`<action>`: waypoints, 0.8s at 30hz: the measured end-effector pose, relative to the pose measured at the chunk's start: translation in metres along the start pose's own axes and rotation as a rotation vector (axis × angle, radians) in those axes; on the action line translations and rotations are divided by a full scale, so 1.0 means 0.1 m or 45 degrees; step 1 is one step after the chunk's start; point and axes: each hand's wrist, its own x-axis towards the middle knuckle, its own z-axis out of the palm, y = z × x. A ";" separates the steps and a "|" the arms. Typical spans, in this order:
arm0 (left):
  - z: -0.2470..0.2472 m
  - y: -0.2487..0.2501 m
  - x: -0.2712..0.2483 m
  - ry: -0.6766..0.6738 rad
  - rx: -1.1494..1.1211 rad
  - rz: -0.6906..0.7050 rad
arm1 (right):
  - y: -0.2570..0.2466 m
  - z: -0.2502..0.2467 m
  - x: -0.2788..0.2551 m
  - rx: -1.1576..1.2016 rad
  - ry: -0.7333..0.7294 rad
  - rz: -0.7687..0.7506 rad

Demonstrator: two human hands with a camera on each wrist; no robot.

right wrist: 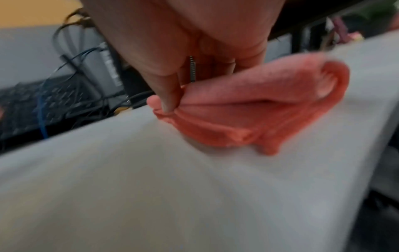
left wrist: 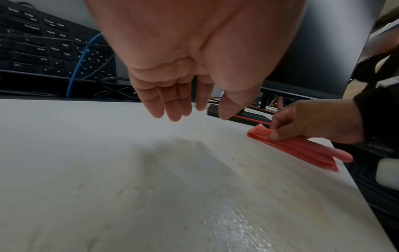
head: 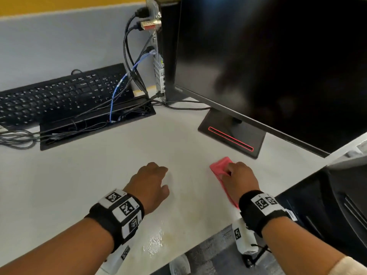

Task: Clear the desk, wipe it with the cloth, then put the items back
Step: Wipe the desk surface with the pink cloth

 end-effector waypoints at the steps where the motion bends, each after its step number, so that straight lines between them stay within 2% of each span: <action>1: -0.02 -0.03 0.02 0.005 -0.015 -0.003 | 0.03 -0.03 0.04 0.040 -0.031 0.011; 4: -0.06 -0.11 0.04 0.035 -0.060 -0.022 | 0.04 -0.06 0.06 0.049 -0.074 -0.004; 9: -0.14 -0.26 -0.02 0.024 -0.126 -0.010 | -0.06 0.09 -0.10 -0.215 0.022 -0.049; 12: -0.20 -0.42 -0.10 0.067 -0.149 0.008 | -0.04 0.20 -0.10 -0.178 0.136 -0.074; 16: -0.27 -0.71 -0.34 0.093 -0.170 0.009 | -0.18 0.04 -0.14 0.095 0.285 0.110; 18: -0.28 -0.89 -0.42 0.095 -0.167 -0.016 | -0.26 0.07 -0.18 0.005 0.256 0.018; 21: -0.27 -1.09 -0.46 0.074 -0.157 -0.064 | -0.30 0.25 -0.20 -0.258 0.151 0.029; 24: -0.27 -1.21 -0.43 0.026 -0.150 -0.122 | -0.43 0.23 -0.06 -0.185 0.172 0.046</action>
